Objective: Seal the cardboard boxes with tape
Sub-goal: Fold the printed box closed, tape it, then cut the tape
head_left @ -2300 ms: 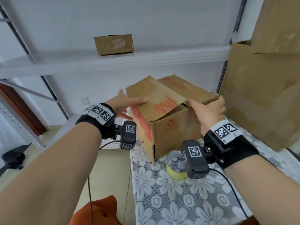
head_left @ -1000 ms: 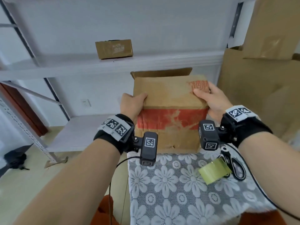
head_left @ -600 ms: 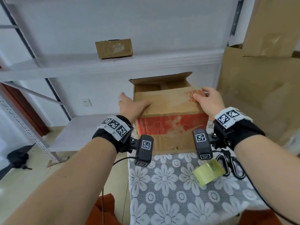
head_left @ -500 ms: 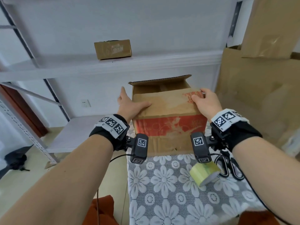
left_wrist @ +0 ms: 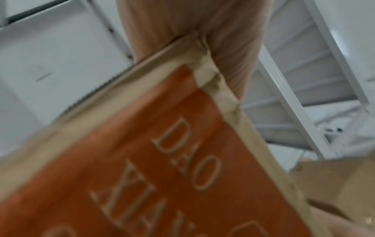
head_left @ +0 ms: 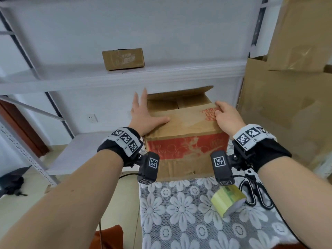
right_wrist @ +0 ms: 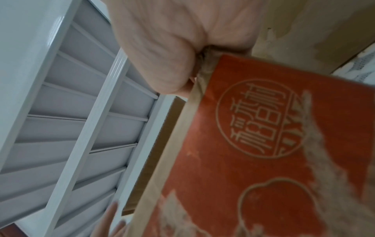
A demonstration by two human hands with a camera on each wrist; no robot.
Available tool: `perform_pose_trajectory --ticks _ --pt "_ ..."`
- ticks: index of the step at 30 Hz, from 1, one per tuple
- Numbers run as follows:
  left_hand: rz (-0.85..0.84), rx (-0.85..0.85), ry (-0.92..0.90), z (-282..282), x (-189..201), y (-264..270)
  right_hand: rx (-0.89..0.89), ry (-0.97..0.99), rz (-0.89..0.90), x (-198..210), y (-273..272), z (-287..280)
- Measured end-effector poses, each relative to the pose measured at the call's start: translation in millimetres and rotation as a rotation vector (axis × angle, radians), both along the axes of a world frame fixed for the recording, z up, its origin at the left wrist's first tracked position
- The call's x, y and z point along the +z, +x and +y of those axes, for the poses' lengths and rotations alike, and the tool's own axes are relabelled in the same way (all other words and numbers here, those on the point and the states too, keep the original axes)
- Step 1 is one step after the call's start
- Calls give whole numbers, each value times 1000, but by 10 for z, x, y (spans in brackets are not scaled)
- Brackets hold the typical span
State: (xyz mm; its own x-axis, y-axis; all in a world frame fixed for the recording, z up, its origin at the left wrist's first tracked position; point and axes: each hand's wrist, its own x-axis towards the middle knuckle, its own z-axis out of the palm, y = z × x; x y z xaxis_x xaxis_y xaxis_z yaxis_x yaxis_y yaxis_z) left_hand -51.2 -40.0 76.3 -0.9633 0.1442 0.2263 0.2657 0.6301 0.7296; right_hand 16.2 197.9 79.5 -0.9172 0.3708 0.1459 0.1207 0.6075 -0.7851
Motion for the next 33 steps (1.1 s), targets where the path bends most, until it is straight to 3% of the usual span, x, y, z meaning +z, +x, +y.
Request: perform_pose_trajectory --ticks 7,11,15,21,24,29,31,33 --pt "20 -31 -555 91 20 62 -57 -153 88 -63 -37 -8" --pt "10 -168 -788 231 73 165 -16 -127 28 -34 -38 -2" --pt "-47 -317 -821 396 141 289 34 -7 -76 15 -22 2" --pt "-55 -307 -854 565 87 316 105 250 -177 65 -6 -39" --pt "-26 -289 -872 630 70 335 131 186 -182 67 -9 -27" --pt "-4 -291 -886 669 74 357 -311 -73 -30 -45 28 246" --pt "-2 -265 -920 734 62 373 -277 -151 -216 -111 104 342" --pt "-2 -227 -927 817 65 405 -115 -130 -473 -200 206 383"
